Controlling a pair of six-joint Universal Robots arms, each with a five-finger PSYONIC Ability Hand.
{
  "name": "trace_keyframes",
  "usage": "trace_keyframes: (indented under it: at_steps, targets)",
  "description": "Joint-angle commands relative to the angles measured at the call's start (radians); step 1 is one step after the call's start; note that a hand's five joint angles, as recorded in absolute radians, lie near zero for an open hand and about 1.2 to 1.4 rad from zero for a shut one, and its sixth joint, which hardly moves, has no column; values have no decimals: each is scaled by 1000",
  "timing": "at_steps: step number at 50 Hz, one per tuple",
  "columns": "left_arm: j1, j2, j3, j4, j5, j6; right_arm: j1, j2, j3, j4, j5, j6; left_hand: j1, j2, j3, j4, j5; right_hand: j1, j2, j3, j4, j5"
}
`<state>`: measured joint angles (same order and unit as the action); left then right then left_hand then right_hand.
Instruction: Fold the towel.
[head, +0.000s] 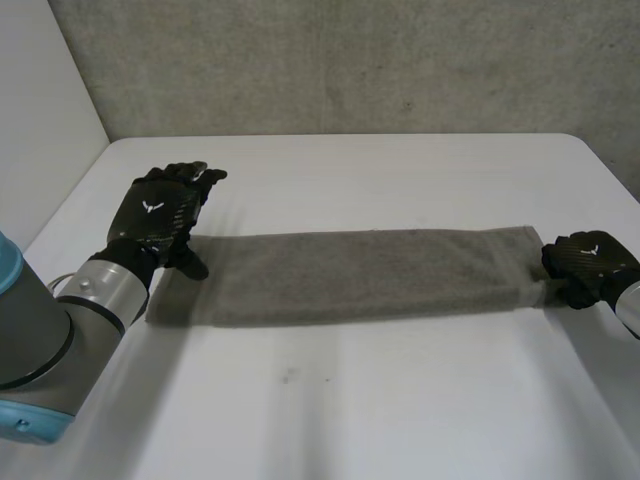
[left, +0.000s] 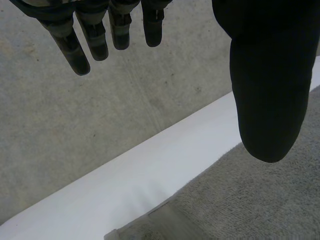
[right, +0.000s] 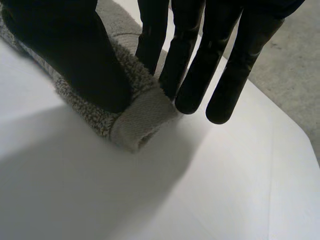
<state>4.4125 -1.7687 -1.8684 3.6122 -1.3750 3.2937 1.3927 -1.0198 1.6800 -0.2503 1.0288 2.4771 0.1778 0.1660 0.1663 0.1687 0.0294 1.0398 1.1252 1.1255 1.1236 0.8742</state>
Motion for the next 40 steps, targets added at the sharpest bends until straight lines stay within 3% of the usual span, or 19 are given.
trace_keyframes:
  at_steps: [1, 12, 19, 22, 24, 28, 30, 31, 33, 34, 36, 37, 39, 40]
  targets:
    - [1, 0, -2, 0, -1, 0, -20, 32, -28, -20, 11, -1, -3, 9, 8, 6, -29, 356, 271, 271, 273, 348]
    - [1, 3, -2, -1, -1, 0, -256, -28, -104, 54, 23, -47, -3, 9, 8, 6, -29, 356, 271, 271, 273, 348]
    - [1, 5, 5, -3, -1, 3, -281, -57, -200, 163, 77, -104, -3, 9, 8, 6, -29, 356, 271, 271, 273, 348]
    - [2, 6, 15, -3, -1, 1, -195, -85, -238, 175, 93, -64, -3, 9, 8, 6, -29, 356, 271, 271, 273, 348]
    - [1, 12, 24, -1, -10, 3, -30, -138, -276, 166, 97, 23, -3, 9, 8, 6, -29, 356, 271, 271, 273, 348]
    - [1, 14, 38, 0, -21, 3, 118, -168, -306, 147, 97, 97, -3, 9, 8, 6, -29, 356, 271, 271, 273, 348]
    - [1, 17, 51, 0, -32, 3, 265, -169, -321, 126, 96, 152, -3, 9, 8, 6, -29, 356, 271, 271, 273, 348]
    - [1, 17, 51, 0, -32, 3, 266, -169, -321, 126, 96, 152, -3, 9, 8, 6, -29, 356, 271, 271, 273, 348]
    - [1, 17, 54, 0, -38, 3, 447, -143, -327, 88, 96, 181, -3, 9, 8, 6, -29, 356, 271, 271, 273, 348]
    - [1, 18, 54, 2, -41, 3, 448, -143, -327, 88, 96, 181, -3, 9, 8, 6, -29, 356, 271, 271, 273, 348]
    - [-2, 20, 55, 2, -44, 3, 622, -71, -332, 46, 102, 181, -2, 9, 9, 7, -29, 356, 271, 271, 273, 348]
    - [-2, 20, 55, 2, -44, 3, 623, -71, -332, 46, 102, 181, -2, 9, 9, 7, -29, 356, 271, 271, 273, 348]
    - [-7, 20, 54, 2, -44, 3, 773, 2, -342, 36, 103, 181, -2, 9, 9, 7, -29, 356, 271, 271, 273, 348]
    - [-13, 18, 54, 3, -44, 3, 773, 3, -342, 36, 103, 181, -2, 9, 9, 7, -29, 356, 271, 271, 273, 348]
